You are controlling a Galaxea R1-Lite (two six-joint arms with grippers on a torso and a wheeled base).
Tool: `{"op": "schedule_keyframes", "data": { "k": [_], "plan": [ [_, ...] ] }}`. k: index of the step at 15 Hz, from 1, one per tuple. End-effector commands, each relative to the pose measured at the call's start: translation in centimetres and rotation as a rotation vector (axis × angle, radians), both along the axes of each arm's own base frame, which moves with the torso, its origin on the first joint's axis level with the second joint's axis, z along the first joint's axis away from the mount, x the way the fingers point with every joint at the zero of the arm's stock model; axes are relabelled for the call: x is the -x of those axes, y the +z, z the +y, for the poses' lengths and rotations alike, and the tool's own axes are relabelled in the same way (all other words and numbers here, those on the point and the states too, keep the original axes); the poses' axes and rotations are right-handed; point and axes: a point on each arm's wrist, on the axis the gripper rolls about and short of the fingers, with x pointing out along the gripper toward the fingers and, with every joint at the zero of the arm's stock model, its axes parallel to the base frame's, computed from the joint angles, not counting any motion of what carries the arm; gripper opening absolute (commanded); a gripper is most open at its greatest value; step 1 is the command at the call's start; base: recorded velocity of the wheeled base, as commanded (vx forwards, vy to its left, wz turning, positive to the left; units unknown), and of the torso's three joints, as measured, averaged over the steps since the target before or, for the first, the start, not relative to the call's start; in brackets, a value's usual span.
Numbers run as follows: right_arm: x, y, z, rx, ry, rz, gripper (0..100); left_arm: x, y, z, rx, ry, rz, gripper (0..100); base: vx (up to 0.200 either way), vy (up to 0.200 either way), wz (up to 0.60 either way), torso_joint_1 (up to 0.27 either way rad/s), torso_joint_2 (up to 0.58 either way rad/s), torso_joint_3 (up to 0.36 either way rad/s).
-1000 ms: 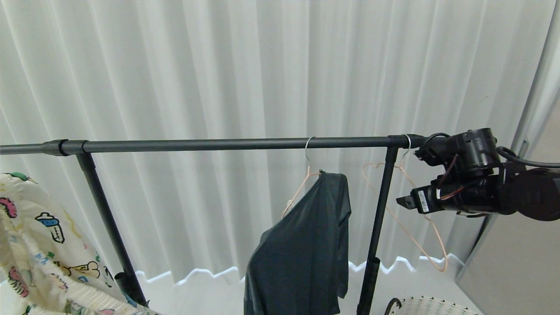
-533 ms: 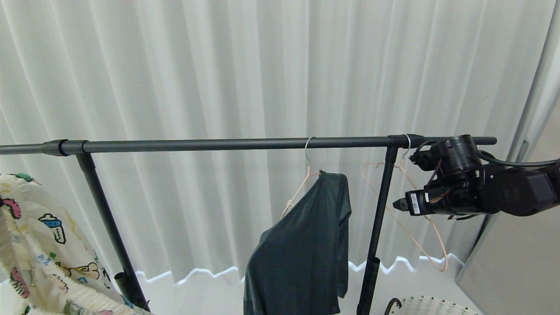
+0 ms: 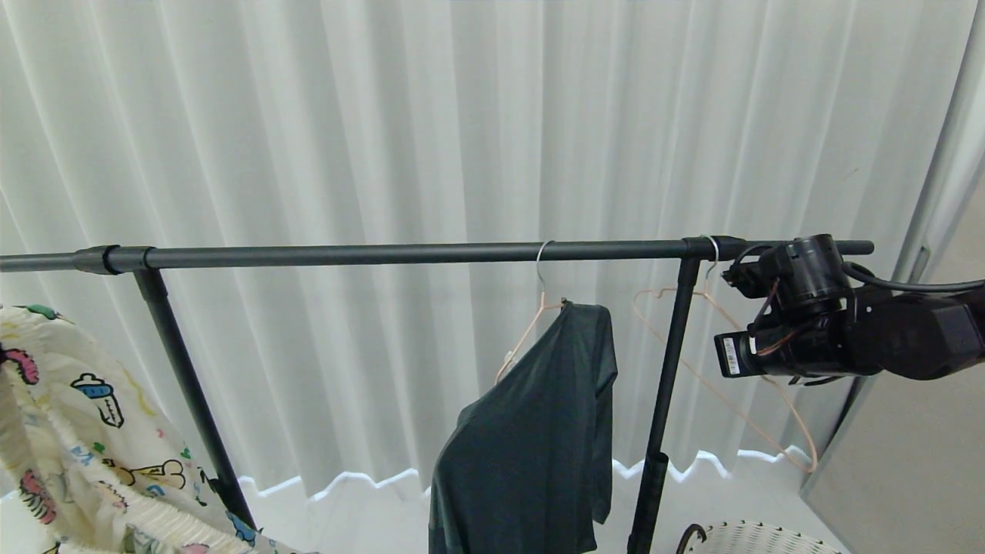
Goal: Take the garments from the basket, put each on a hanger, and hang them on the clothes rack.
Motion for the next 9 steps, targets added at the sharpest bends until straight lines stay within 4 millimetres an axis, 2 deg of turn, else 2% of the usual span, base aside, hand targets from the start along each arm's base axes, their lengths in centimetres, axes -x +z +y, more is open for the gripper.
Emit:
{"op": "schedule_keyframes", "data": {
  "k": [1, 9],
  "plan": [
    [0.6, 1.1, -0.2, -0.014, -0.004, -0.032, 0, 0.0, 0.0, 0.0, 0.002, 0.0, -0.002, 0, 0.0, 0.0, 0.0, 0.0, 0.0, 0.0],
    [3.1, 4.2, -0.8, -0.04, -0.009, -0.13, 0, 0.5, 0.2, 0.4, 0.013, 0.001, -0.017, 0, 0.0, 0.0, 0.0, 0.0, 0.0, 0.0]
  ]
}}
